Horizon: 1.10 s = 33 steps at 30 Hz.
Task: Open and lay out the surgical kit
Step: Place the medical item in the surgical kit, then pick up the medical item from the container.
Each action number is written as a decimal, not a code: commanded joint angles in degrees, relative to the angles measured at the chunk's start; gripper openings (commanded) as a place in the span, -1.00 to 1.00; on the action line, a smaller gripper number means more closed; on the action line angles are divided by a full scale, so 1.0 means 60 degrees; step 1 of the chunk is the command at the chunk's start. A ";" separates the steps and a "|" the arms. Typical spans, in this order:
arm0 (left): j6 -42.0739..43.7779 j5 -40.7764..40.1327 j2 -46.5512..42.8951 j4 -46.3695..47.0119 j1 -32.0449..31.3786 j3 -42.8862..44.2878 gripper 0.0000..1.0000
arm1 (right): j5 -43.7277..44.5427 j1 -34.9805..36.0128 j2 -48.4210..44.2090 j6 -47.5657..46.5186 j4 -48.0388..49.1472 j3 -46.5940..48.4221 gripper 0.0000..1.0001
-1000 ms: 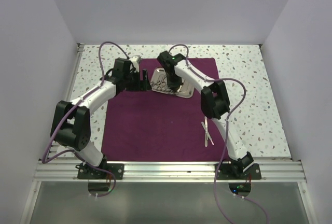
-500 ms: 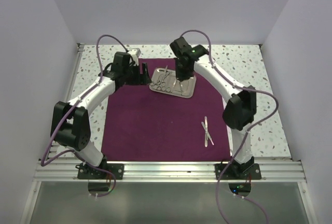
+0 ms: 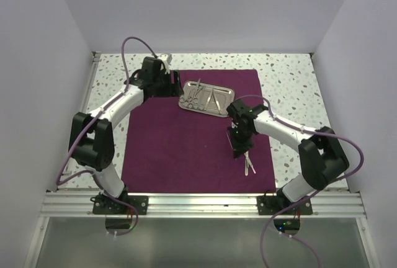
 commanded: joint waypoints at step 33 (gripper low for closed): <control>0.0513 -0.0745 0.0470 -0.0976 -0.0400 0.1414 0.50 | 0.0335 -0.0205 0.3113 -0.0996 -0.1250 0.6670 0.96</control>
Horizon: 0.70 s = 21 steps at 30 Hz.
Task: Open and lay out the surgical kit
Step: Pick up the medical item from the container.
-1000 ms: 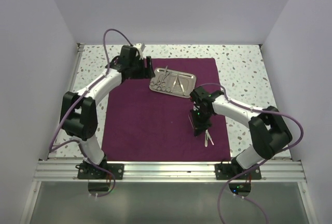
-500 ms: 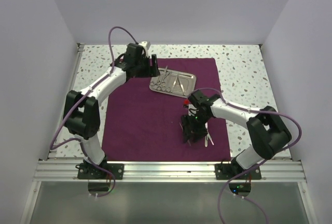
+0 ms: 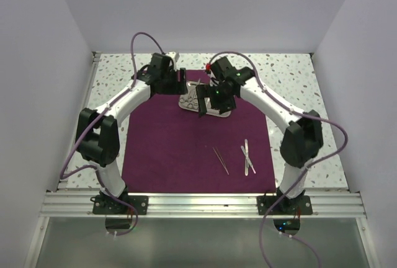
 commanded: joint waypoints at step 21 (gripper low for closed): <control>0.0540 0.1215 0.0714 0.0038 0.1162 0.0272 0.50 | 0.2592 -0.1839 0.6997 -0.0664 -0.2323 0.7989 0.24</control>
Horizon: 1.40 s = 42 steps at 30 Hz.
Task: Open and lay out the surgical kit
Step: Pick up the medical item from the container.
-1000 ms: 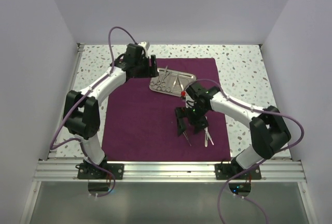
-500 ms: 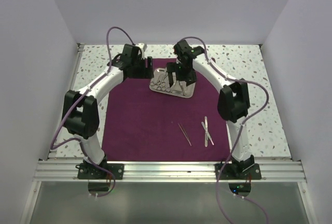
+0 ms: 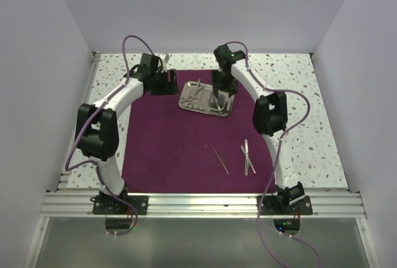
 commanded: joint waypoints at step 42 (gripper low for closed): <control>-0.0285 0.0769 0.0549 0.0169 0.0095 0.0797 0.47 | 0.1522 0.0484 -0.2385 0.0014 -0.0321 -0.2412 -1.00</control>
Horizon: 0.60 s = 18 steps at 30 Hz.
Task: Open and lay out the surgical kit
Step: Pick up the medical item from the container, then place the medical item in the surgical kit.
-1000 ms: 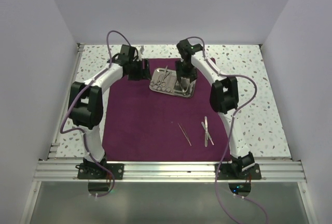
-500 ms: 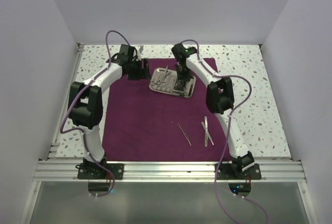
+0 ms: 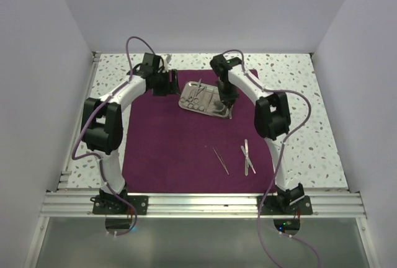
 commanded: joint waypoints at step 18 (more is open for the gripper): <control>0.0128 -0.0762 0.1747 -0.0768 -0.1501 0.3395 0.46 | -0.3033 0.2401 -0.6658 0.1460 0.3669 -0.9465 -1.00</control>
